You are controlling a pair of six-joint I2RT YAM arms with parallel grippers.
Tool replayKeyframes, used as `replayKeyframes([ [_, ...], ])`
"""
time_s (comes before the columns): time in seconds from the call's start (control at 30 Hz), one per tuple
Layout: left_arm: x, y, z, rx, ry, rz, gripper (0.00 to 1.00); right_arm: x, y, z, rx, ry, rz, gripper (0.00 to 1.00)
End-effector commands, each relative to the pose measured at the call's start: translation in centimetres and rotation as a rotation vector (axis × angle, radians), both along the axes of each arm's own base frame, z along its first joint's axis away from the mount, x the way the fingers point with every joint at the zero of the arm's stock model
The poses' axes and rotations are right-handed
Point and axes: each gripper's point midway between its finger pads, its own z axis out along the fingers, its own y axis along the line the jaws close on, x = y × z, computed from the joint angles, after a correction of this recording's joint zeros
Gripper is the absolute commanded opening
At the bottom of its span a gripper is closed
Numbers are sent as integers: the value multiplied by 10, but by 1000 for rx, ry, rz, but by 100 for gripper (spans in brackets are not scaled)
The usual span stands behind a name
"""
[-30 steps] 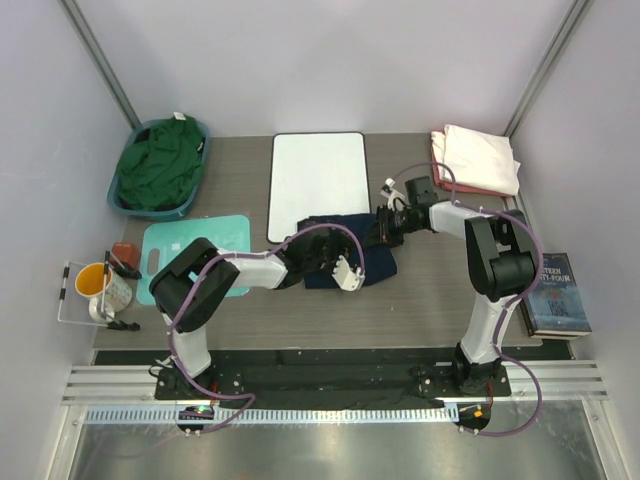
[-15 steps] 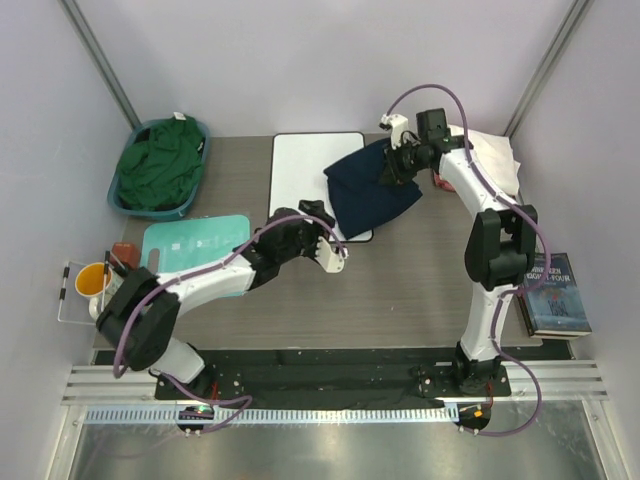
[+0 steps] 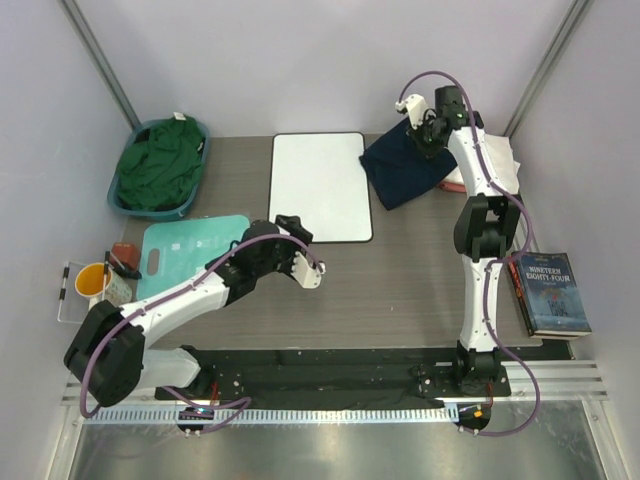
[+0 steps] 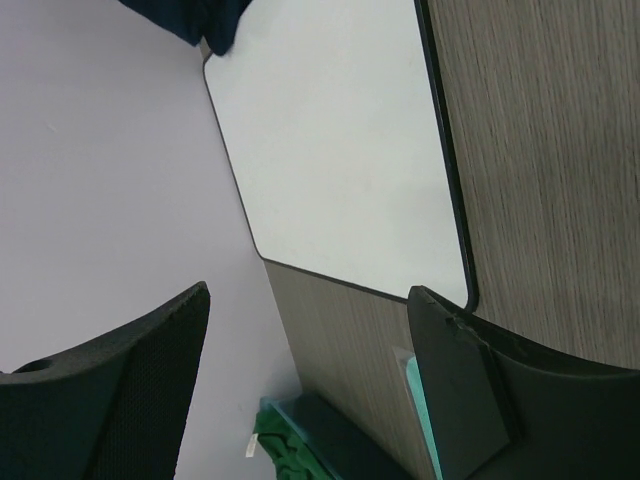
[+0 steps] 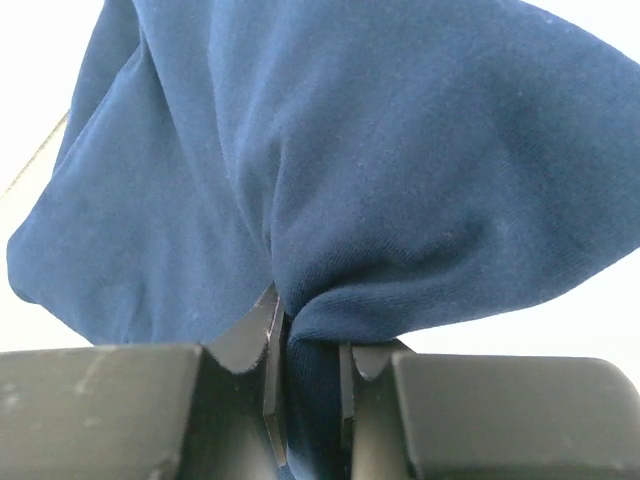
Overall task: Fold and stack the t-shirts
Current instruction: Put the neatly folded tshirt into the corner of the board with the right arm
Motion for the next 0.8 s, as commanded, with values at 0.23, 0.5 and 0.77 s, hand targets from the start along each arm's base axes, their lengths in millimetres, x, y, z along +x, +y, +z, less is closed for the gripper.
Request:
replayKeyframes([
  [0.23, 5, 13, 8, -10, -12, -15, 80, 14, -34, 101, -148, -255, -58, 1],
  [0.5, 8, 11, 10, -13, -18, -37, 80, 21, -55, 156, -238, -413, -141, 1],
  [0.77, 10, 10, 13, -11, -27, -53, 80, 22, -79, 181, -307, -491, -232, 1],
])
